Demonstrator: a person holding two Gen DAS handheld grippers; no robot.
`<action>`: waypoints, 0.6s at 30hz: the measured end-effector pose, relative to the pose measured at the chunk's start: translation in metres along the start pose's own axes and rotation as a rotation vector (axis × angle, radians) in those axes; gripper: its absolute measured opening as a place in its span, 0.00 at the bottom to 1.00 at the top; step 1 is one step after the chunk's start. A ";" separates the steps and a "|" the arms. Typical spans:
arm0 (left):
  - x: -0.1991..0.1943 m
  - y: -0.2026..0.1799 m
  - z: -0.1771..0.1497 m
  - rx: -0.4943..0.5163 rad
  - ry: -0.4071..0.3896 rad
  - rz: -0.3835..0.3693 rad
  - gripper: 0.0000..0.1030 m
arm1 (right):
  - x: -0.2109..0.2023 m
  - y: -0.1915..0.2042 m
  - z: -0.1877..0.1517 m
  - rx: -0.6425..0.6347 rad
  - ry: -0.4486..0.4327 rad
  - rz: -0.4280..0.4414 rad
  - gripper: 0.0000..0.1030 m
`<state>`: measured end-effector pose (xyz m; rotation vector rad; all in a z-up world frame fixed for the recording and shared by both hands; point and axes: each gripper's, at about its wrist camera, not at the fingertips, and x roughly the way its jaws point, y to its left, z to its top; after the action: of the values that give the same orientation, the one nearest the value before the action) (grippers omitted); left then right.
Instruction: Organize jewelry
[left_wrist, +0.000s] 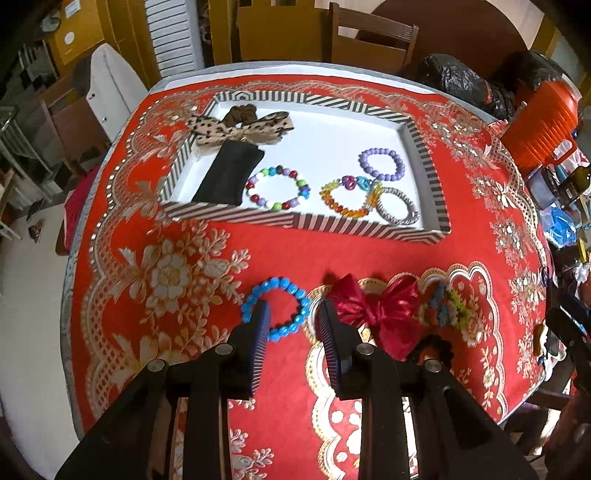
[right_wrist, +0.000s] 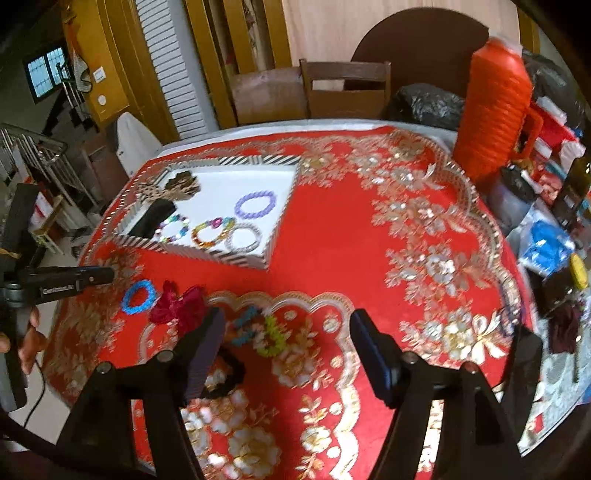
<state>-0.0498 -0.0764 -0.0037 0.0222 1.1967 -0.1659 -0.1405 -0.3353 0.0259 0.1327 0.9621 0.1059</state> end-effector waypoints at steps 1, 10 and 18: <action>0.000 0.003 -0.002 -0.006 0.004 -0.001 0.08 | 0.001 0.001 -0.001 0.002 0.006 0.005 0.71; -0.002 0.044 -0.020 -0.098 0.047 -0.051 0.08 | 0.011 0.011 -0.012 -0.032 0.050 0.023 0.71; 0.013 0.056 -0.027 -0.143 0.094 -0.084 0.08 | 0.034 0.014 -0.018 -0.045 0.103 0.035 0.71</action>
<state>-0.0624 -0.0195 -0.0296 -0.1474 1.3021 -0.1537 -0.1362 -0.3156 -0.0098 0.1028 1.0593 0.1676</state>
